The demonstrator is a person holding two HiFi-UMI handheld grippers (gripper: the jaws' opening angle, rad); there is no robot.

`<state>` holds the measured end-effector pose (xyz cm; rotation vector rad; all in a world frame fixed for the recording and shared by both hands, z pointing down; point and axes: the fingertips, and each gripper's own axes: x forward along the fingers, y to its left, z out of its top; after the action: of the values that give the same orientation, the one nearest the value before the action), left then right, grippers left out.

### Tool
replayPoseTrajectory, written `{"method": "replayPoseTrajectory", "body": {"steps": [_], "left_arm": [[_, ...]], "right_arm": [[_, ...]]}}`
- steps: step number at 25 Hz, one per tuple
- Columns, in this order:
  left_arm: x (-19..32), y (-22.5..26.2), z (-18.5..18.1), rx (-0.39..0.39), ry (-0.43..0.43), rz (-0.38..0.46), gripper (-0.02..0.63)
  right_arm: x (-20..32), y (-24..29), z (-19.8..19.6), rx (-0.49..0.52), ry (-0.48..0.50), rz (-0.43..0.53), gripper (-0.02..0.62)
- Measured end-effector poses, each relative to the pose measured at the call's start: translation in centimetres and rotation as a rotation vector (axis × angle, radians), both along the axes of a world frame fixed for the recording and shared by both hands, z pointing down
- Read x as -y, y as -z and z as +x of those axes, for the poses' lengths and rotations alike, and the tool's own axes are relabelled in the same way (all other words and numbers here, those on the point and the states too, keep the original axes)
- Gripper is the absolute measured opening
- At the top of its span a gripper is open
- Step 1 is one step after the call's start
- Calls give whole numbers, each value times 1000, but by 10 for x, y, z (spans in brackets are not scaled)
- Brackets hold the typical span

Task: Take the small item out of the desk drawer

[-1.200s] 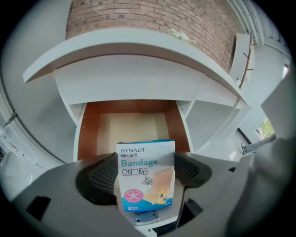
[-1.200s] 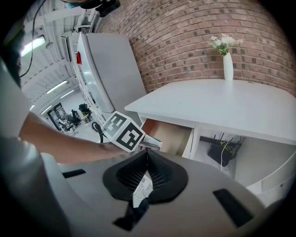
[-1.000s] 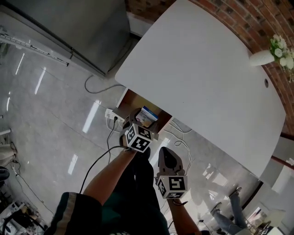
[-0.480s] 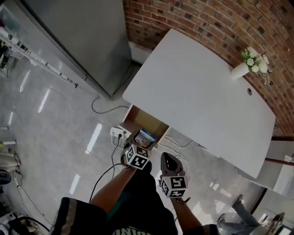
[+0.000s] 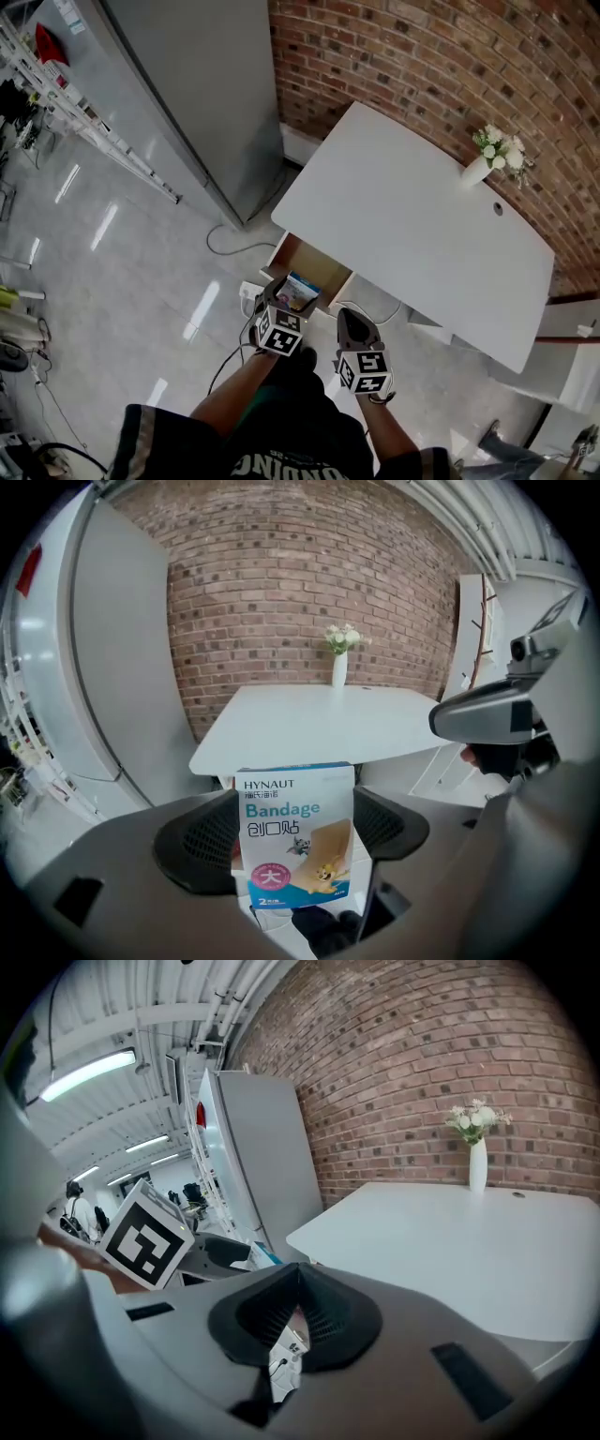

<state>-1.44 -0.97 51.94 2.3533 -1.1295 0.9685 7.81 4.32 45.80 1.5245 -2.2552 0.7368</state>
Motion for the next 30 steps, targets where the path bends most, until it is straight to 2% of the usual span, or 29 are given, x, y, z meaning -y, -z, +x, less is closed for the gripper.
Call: {"method": "replayPoseTrajectory", "body": {"steps": [12,19,30], "left_arm": [[63,132,-31,-54,64,254,397],[90,212,-39,-77,68,405,397],[85,254,-46,-101,64,486,397]], "right_arm": [[50,106,-1,-3,22,212,25],[74,171,0,-7,27,331,25],[74,205,-6,-31,27,409,23]]}}
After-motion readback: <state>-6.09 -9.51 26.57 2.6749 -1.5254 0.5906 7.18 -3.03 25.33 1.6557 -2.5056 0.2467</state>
